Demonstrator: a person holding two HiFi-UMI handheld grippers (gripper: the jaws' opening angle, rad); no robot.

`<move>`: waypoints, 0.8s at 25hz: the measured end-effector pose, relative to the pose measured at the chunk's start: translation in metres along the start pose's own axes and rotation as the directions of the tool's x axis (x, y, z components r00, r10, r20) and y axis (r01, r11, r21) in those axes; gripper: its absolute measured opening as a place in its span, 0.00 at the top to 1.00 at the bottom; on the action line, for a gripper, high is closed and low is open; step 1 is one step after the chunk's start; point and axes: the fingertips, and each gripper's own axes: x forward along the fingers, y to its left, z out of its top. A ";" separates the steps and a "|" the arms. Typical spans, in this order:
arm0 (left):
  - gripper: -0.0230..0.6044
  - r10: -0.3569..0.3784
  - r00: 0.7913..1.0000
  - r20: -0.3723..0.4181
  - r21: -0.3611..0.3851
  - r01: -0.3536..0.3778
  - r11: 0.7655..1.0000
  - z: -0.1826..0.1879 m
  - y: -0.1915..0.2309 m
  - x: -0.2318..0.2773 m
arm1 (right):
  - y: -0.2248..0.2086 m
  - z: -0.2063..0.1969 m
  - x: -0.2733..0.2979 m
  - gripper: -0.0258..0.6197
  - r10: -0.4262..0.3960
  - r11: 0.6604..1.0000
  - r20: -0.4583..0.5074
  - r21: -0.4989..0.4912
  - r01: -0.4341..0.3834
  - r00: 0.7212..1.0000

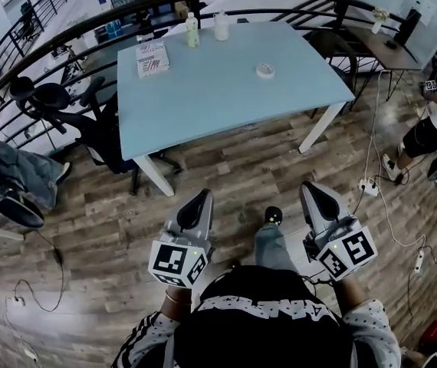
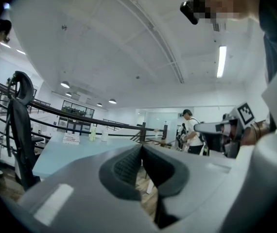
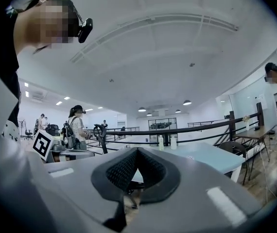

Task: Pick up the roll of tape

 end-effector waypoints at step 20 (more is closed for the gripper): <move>0.96 0.188 0.982 -0.026 0.060 -0.187 0.981 0.013 0.017 0.085 | -0.095 0.001 0.094 0.95 0.175 0.983 0.034 0.043 -0.177 0.984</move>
